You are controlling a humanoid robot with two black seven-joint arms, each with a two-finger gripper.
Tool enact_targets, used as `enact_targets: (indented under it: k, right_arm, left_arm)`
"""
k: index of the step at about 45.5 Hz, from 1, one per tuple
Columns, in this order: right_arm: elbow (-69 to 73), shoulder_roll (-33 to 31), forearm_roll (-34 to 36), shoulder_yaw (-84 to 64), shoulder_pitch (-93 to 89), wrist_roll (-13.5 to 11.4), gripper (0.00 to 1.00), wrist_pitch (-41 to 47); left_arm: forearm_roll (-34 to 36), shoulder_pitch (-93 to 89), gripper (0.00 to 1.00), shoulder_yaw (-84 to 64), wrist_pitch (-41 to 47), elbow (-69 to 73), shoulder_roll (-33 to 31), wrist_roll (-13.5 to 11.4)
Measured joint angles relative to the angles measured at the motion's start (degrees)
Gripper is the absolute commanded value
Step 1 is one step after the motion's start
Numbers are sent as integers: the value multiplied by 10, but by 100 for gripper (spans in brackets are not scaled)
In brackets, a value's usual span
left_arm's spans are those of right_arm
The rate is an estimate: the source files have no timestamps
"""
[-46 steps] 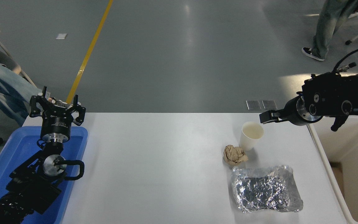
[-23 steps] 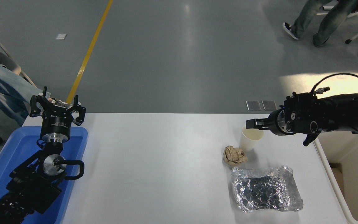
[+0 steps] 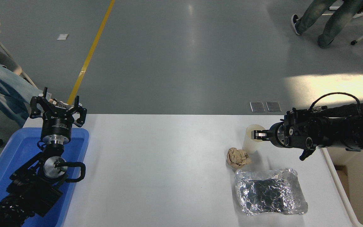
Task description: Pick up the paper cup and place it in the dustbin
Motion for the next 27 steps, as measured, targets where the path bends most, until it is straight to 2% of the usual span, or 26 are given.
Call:
enact_targets:
  k: [27]
  right_arm:
    - [9,-8,1,8,9,-1,0,5]
  left_arm:
    - [0,0,99,0,0,0,0,0]
